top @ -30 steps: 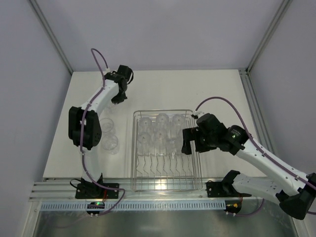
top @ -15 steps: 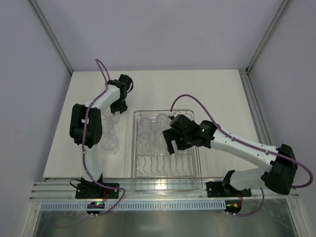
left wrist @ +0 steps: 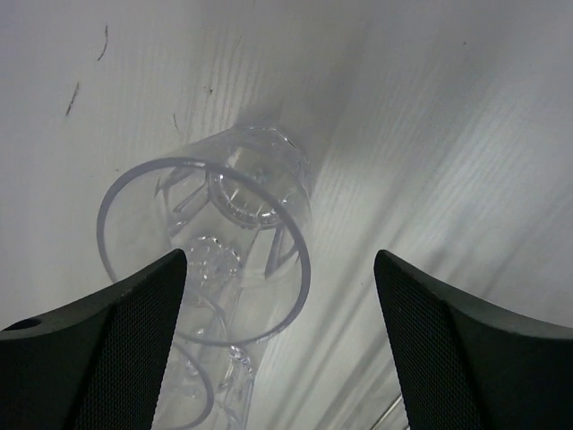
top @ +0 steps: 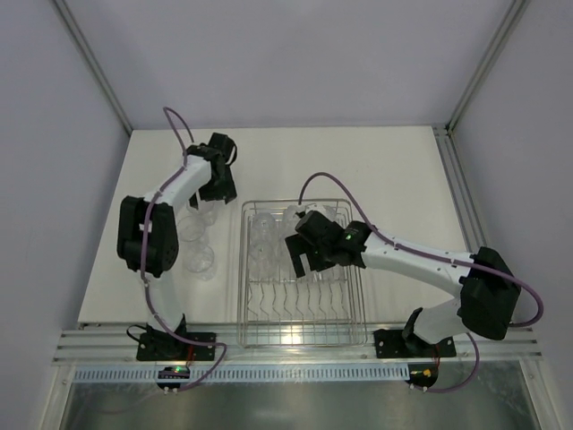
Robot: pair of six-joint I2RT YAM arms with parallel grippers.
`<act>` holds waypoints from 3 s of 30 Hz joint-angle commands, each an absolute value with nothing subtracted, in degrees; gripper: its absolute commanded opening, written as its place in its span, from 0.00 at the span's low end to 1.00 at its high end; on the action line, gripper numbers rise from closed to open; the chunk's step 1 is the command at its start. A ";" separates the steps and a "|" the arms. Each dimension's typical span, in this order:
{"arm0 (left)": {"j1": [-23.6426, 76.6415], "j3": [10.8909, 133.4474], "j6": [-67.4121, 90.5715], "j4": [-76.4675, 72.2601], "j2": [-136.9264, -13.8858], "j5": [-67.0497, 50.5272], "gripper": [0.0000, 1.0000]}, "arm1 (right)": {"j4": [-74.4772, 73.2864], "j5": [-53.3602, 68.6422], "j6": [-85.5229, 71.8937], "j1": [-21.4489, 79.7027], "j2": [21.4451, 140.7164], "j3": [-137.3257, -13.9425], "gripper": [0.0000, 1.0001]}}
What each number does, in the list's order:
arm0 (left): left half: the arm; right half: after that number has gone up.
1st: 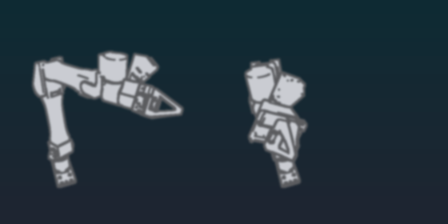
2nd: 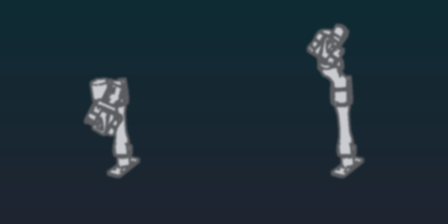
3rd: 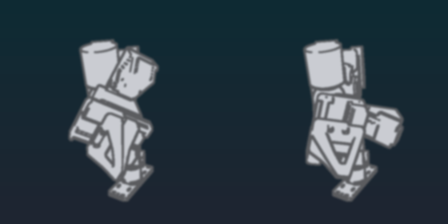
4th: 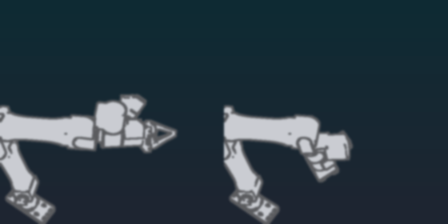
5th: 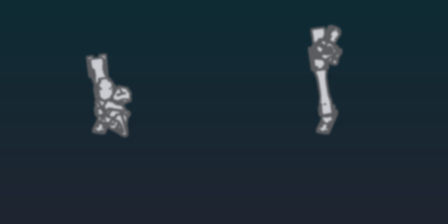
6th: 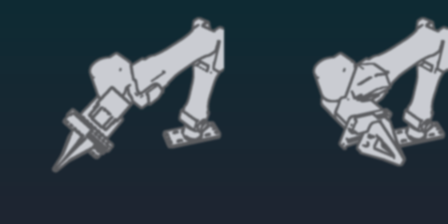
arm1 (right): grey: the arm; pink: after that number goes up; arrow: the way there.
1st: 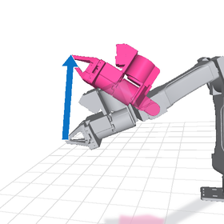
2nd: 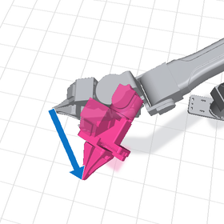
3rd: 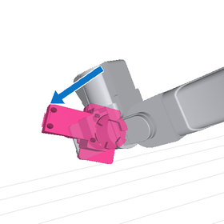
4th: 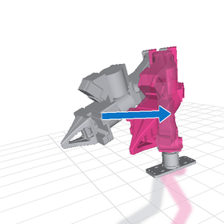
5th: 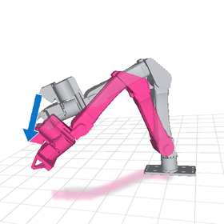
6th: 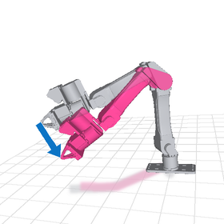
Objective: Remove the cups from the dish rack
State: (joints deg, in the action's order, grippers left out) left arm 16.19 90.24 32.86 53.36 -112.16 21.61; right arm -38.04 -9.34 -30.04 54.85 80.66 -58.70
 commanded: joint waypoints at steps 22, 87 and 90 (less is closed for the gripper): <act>18.89 85.17 39.64 59.77 -72.80 12.93 0.95 | -43.59 -19.95 -39.81 60.20 66.81 -59.76 0.04; 44.38 40.17 107.66 -16.60 -54.92 -15.02 0.98 | 51.85 -12.14 -39.20 50.54 36.12 -12.04 0.04; 44.99 42.17 108.54 -20.47 -58.79 -17.48 0.98 | 56.06 -9.32 -38.85 50.36 37.96 -11.34 0.04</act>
